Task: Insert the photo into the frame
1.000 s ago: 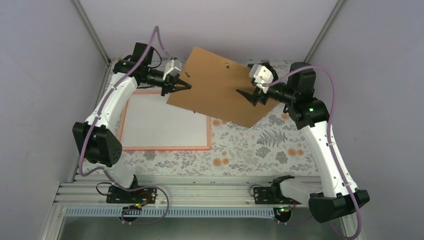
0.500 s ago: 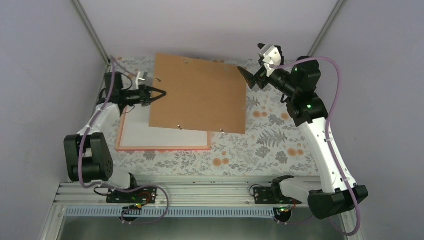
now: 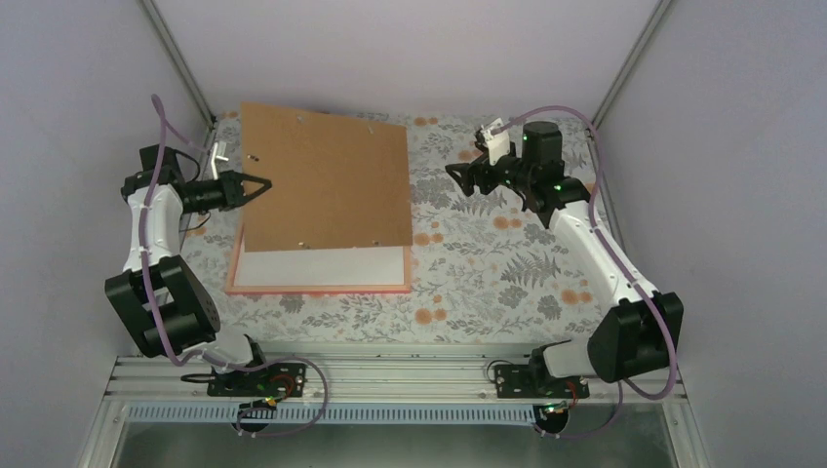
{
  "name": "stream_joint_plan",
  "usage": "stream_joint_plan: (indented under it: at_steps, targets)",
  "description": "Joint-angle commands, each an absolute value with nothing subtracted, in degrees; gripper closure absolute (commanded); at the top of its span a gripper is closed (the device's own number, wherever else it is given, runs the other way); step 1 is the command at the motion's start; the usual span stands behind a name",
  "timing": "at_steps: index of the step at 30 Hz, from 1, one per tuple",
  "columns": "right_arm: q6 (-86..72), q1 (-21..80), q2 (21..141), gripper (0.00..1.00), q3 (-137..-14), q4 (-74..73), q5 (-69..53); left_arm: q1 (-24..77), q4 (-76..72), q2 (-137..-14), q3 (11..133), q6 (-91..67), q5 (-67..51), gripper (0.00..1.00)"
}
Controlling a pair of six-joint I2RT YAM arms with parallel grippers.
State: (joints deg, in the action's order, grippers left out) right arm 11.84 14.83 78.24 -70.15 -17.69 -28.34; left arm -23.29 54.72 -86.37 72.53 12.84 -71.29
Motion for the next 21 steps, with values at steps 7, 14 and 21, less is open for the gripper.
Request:
stream_joint_plan:
  at_steps: [7,14,21]
  targets:
    - [2.82,13.81,85.02,0.08,-67.71,-16.89,-33.16,-26.8,62.82,-78.8,67.56,19.52,-68.58,0.98]
    - [-5.94,13.96,94.69,0.18,-67.82,-15.67,-37.77,-32.86,71.42,-87.18,81.82,25.37,-76.5,0.98]
    - [-10.42,20.05,108.78,0.23,-77.84,-15.56,-30.44,-37.09,67.97,-87.62,85.93,20.44,-80.31,0.98]
